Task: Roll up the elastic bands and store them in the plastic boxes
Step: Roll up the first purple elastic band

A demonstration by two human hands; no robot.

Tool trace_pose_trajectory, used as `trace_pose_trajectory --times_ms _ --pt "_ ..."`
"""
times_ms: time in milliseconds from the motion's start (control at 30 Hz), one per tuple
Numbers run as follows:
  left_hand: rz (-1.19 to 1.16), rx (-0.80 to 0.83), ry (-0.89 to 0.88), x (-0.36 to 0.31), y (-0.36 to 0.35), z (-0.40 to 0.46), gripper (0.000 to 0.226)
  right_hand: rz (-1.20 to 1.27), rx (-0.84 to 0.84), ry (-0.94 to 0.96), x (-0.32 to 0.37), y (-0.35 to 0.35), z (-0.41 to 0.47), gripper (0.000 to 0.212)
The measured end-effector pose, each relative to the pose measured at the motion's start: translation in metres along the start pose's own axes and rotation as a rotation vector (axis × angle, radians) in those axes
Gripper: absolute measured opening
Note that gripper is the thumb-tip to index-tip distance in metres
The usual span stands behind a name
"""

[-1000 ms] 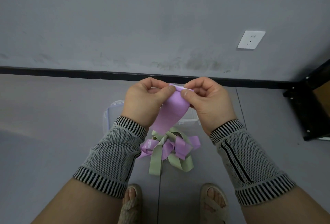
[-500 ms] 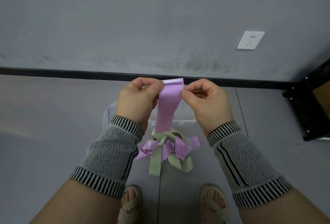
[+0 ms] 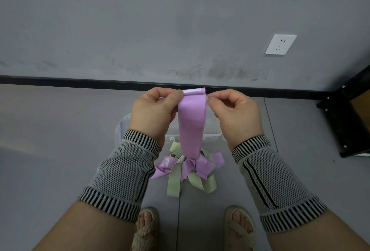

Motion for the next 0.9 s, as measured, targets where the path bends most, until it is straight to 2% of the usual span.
trace_pose_trajectory --times_ms 67,200,667,900 --pt "-0.007 -0.003 0.006 0.0 0.001 0.0 0.01 0.006 -0.033 -0.005 -0.001 0.003 0.001 0.021" --pt "-0.005 0.004 0.011 0.002 -0.001 0.0 0.009 -0.027 0.028 -0.018 -0.002 -0.004 0.0 0.026" --pt "-0.021 0.004 -0.003 0.002 -0.001 0.002 0.01 0.048 0.089 -0.088 -0.007 -0.011 -0.001 0.014" --pt "-0.006 0.023 -0.008 0.002 -0.003 0.001 0.01 0.021 0.135 -0.084 -0.008 -0.015 -0.001 0.016"
Point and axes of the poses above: each hand's wrist, its own z-axis towards the middle knuckle, its own y-axis out of the back of the hand, x = y × z, the point moved 9 cm from there along z, towards the middle knuckle, and after that the axes turned 8 degrees about -z, right-handed, at the moved point
